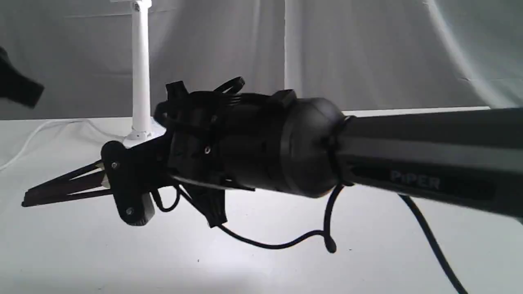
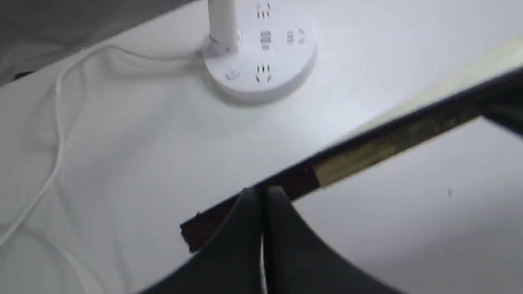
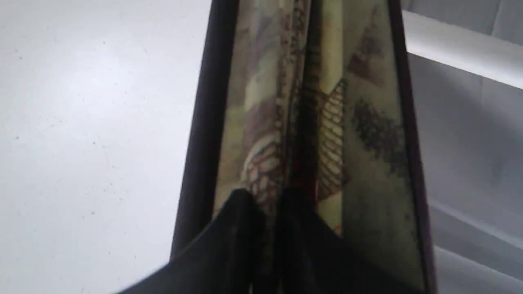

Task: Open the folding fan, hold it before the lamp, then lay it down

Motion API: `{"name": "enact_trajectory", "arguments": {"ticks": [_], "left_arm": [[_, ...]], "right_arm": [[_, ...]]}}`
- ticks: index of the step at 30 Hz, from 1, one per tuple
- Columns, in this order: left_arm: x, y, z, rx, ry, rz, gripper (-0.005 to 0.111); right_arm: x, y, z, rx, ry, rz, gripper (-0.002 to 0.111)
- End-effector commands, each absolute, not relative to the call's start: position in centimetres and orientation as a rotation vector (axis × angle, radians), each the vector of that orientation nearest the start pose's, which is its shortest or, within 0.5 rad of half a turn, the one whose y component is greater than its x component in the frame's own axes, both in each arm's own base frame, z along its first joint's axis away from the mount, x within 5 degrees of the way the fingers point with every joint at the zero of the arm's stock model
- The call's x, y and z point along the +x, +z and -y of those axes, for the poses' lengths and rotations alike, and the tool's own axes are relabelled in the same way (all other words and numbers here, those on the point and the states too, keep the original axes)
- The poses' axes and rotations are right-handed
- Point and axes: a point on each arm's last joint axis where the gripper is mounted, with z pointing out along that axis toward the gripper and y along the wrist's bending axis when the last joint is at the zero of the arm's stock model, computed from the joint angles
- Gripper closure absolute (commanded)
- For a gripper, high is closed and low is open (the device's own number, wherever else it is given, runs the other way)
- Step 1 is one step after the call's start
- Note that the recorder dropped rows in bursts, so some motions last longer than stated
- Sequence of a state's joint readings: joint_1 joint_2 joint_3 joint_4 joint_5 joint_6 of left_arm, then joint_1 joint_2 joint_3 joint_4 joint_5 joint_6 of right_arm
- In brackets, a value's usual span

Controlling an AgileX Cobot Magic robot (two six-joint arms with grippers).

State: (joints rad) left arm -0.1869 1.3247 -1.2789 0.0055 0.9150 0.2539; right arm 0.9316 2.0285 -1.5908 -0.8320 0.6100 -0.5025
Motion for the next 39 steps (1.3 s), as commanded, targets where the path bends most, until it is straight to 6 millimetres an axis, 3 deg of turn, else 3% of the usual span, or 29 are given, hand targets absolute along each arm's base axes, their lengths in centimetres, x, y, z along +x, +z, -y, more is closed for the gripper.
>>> {"name": "enact_trajectory", "arguments": {"ticks": [1, 4, 8, 17, 21, 27, 39], "left_arm": [[27.4, 35.4, 5.1, 0.77, 0.087, -2.47, 0.107], [27.8, 34.2, 5.6, 0.976, 0.07, -2.479, 0.106], [28.6, 32.6, 5.9, 1.132, 0.043, -2.495, 0.094], [31.0, 30.2, 6.8, 1.096, -0.024, -2.494, 0.06], [31.6, 29.1, 6.9, 1.176, -0.019, -2.492, 0.048], [32.5, 27.7, 7.2, 1.35, -0.01, -2.415, 0.047], [35.4, 24.4, 7.6, 1.376, 0.053, -2.347, 0.047]], "right_arm": [[30.2, 24.2, -34.2, -1.972, -0.742, -1.325, 0.108], [30.4, 24.1, -33.8, -1.97, -0.747, -1.364, 0.108], [30.5, 24.0, -33.6, -1.964, -0.726, -1.4, 0.108], [30.2, 23.7, -33.9, -1.94, -0.608, -1.458, 0.108], [30.0, 23.5, -33.9, -1.941, -0.571, -1.499, 0.108], [29.7, 23.3, -34.1, -1.984, -0.527, -1.478, 0.108], [28.8, 25.6, -34.1, -1.965, -0.435, -1.429, 0.108]]}}
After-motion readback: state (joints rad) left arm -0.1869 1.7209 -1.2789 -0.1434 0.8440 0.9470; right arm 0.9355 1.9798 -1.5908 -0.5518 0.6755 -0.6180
